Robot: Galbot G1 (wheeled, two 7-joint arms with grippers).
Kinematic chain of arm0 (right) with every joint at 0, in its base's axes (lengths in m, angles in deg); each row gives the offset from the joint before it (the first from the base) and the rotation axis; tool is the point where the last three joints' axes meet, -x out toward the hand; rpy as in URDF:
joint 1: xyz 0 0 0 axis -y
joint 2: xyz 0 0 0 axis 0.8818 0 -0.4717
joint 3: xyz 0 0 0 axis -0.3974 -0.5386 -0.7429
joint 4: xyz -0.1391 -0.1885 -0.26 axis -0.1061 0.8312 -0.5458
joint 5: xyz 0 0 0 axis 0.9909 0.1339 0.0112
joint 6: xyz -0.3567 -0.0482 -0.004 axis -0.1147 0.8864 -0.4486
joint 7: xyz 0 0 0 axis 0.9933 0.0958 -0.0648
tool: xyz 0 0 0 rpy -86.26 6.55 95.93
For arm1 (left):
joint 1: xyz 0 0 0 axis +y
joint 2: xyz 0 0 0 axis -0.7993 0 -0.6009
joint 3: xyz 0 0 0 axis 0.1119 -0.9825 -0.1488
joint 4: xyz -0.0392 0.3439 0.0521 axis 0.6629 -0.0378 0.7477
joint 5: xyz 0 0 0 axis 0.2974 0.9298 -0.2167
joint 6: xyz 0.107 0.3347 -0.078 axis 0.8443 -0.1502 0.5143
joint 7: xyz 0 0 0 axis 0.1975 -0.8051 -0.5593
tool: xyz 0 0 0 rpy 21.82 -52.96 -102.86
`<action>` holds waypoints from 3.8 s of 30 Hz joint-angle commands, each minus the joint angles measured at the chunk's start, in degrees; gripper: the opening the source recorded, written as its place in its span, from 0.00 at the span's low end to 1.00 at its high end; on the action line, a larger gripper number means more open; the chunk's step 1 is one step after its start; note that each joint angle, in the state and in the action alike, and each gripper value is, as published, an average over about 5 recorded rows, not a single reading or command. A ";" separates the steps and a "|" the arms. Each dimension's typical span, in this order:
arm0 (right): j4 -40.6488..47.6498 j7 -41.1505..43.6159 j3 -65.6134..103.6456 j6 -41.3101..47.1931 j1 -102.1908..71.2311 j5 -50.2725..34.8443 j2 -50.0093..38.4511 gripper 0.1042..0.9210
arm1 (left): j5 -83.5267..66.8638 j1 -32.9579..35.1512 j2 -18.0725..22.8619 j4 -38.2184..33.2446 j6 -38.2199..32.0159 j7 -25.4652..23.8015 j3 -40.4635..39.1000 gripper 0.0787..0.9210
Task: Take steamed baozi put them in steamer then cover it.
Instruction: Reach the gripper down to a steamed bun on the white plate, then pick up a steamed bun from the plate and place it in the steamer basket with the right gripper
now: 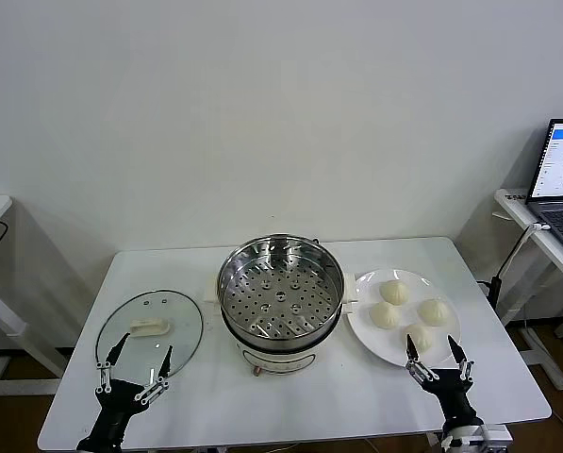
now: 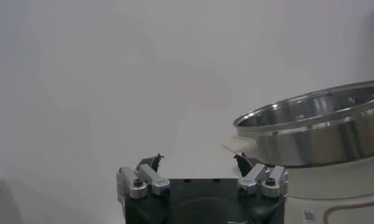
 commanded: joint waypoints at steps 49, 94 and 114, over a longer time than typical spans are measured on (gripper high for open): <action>73.61 84.90 -67.23 3.33 99.82 37.26 -9.06 0.88 | -1.11 2.73 2.30 -4.39 1.26 1.38 0.97 0.88; 78.32 77.32 -67.75 -0.72 96.90 45.95 -0.55 0.73 | -1.25 2.61 2.62 -3.00 1.05 2.06 1.15 0.88; 43.59 80.14 -86.82 -25.68 125.36 37.78 -5.84 0.73 | -1.24 2.28 2.12 -3.70 0.86 2.38 0.19 0.88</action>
